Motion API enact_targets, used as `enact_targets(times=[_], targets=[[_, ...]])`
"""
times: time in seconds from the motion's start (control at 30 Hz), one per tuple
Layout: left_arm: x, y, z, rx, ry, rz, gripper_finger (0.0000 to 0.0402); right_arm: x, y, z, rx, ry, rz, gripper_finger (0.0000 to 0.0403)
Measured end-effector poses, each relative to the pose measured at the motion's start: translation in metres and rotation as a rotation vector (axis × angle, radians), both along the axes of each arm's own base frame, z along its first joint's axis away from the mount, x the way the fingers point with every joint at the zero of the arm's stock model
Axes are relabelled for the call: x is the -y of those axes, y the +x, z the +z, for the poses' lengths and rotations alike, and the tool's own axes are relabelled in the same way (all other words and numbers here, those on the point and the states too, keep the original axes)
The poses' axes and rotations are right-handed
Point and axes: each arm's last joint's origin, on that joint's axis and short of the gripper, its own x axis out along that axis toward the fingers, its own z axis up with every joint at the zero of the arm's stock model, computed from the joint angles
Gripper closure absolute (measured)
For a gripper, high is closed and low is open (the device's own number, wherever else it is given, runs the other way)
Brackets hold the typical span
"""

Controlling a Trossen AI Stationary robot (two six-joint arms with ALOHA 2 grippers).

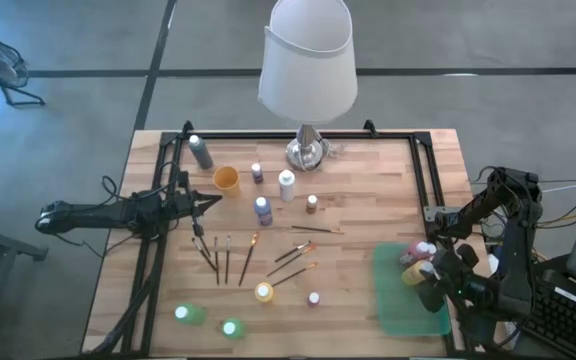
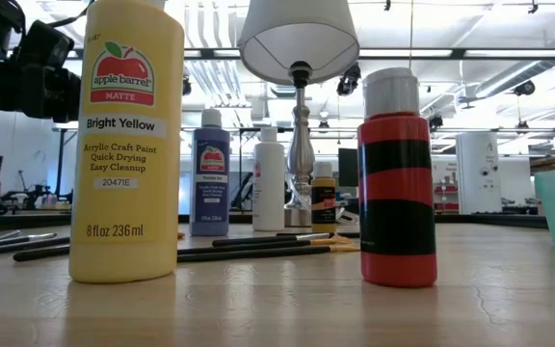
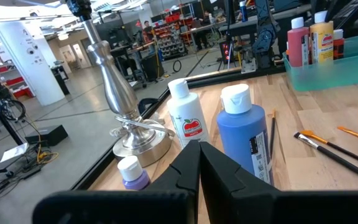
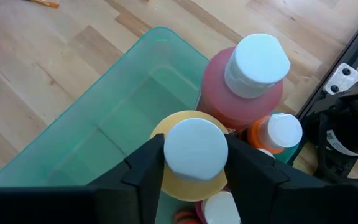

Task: Pick & Place Paint Supplies
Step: Put the yellow paint bottle into the green bin

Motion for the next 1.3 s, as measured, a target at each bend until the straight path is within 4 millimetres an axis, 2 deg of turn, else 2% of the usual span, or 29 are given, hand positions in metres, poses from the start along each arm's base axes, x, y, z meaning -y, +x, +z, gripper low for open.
enact_targets(times=[0.3, 0.7, 1.07, 1.3], targets=[[0.0, 0.0, 0.0, 0.0, 0.0, -0.001, 0.0389, 0.0, 0.0, 0.001, 0.011, -0.001, 0.005, 0.025], [0.0, 0.0, 0.0, 0.0, 0.0, -0.001, 0.0389, -0.004, 0.001, 0.006, 0.01, 0.02, 0.013, 0.0204], [0.0, 0.0, 0.0, 0.0, 0.0, 0.0, 0.0389, -0.003, 0.001, 0.007, 0.006, 0.018, 0.036, 0.022], [0.0, 0.0, 0.0, 0.0, 0.0, -0.001, 0.0389, 0.003, 0.0, 0.015, 0.004, 0.062, 0.049, 0.0209]])
